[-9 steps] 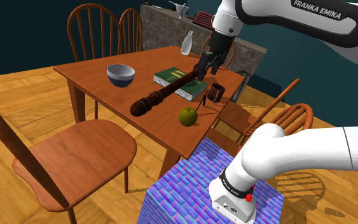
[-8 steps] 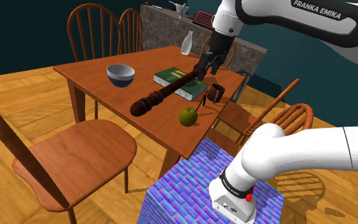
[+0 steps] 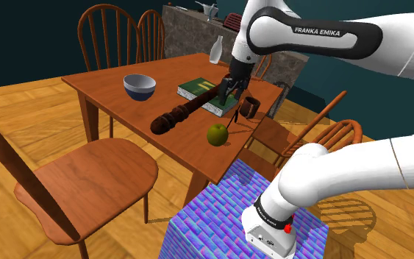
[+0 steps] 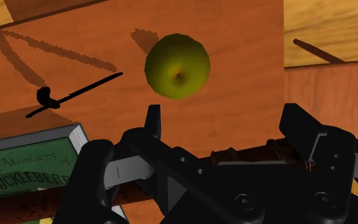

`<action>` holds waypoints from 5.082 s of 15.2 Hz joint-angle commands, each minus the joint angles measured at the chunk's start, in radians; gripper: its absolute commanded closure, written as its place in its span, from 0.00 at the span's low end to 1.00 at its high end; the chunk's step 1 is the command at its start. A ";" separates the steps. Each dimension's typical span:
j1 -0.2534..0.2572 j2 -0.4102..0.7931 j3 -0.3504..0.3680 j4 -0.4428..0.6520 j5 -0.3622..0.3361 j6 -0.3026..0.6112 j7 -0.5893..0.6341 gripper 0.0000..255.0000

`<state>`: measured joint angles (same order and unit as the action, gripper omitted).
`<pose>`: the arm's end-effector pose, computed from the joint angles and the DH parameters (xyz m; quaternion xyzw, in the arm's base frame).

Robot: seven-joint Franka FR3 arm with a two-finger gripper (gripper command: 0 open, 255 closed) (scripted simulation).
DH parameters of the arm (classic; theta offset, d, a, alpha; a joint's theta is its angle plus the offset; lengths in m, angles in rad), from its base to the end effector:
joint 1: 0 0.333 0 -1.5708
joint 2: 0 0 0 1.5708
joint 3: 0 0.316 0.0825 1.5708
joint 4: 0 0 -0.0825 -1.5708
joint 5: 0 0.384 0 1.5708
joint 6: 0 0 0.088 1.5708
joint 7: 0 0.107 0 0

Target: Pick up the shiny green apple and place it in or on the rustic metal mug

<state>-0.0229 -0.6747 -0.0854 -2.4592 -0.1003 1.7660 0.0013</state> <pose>0.3432 -0.0498 0.5210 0.9991 -0.0350 -0.0108 0.0220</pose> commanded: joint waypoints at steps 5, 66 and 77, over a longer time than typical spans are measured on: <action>-0.028 0.141 -0.063 -0.071 -0.013 0.176 -0.022 0.00; -0.036 0.140 -0.071 0.241 -0.008 -0.143 -0.063 1.00; -0.101 0.343 -0.273 0.497 -0.059 -0.171 -0.335 1.00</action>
<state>-0.1209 -0.3592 -0.3422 -1.9861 -0.1608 1.5897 -0.3106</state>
